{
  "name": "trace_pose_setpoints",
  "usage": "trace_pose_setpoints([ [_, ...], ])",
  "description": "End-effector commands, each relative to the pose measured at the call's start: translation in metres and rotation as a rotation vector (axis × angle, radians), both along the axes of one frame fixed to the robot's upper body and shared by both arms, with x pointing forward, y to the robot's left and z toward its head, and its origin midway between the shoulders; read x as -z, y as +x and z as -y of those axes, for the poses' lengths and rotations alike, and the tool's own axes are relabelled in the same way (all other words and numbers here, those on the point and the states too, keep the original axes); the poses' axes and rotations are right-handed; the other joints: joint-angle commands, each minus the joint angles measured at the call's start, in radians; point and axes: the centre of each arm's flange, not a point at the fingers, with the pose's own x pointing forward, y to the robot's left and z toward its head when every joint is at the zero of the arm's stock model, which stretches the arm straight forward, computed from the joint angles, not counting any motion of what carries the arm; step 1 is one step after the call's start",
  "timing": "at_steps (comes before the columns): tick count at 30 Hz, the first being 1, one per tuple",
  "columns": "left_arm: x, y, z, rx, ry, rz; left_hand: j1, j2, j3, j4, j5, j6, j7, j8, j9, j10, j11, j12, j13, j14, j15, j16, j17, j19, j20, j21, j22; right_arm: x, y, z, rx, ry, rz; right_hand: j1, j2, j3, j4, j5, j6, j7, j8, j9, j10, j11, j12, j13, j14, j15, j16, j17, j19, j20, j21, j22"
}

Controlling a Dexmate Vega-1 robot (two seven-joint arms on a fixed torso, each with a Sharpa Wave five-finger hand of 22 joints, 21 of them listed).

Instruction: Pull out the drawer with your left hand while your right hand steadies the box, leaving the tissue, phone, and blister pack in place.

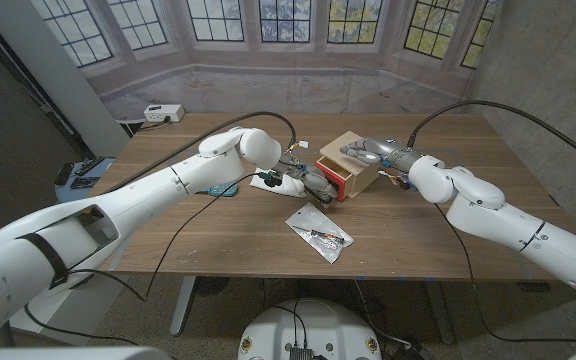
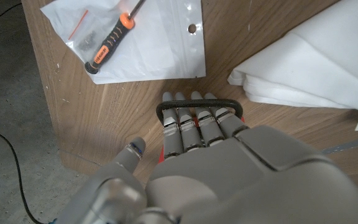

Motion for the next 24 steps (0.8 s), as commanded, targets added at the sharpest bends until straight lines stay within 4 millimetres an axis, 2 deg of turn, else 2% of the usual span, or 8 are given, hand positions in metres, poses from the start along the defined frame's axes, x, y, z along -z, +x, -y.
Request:
trace_pose_setpoints([
  [1, 0.001, -0.002, 0.002, 0.002, -0.002, -0.003, -0.011, 0.001, 0.006, 0.0, 0.003, -0.007, 0.001, -0.001, 0.002, 0.001, 0.004, -0.003, 0.006, 0.005, 0.003, 0.004, 0.001, -0.001, -0.001, -0.005, 0.003, 0.002, 0.004, 0.006, 0.01, 0.01, -0.021, -0.012, 0.048, 0.002, 0.006, 0.006, -0.005, 0.0, -0.003, 0.002, 0.002, 0.006, 0.006, 0.001, -0.007, 0.002, 0.004, 0.003, -0.001, -0.008, 0.008, 0.001],
  [24, 0.003, -0.008, 0.004, 0.006, -0.003, -0.012, -0.011, 0.0, 0.009, -0.001, 0.003, -0.006, 0.001, 0.001, 0.002, 0.002, 0.003, -0.002, 0.006, 0.006, 0.002, 0.004, 0.001, -0.002, 0.0, -0.005, 0.003, 0.001, 0.015, 0.016, 0.044, 0.021, -0.043, -0.019, 0.045, 0.003, 0.016, 0.011, -0.007, 0.0, -0.003, 0.001, 0.0, 0.008, 0.006, 0.001, -0.008, 0.0, 0.005, -0.001, -0.004, -0.01, 0.011, 0.0],
])
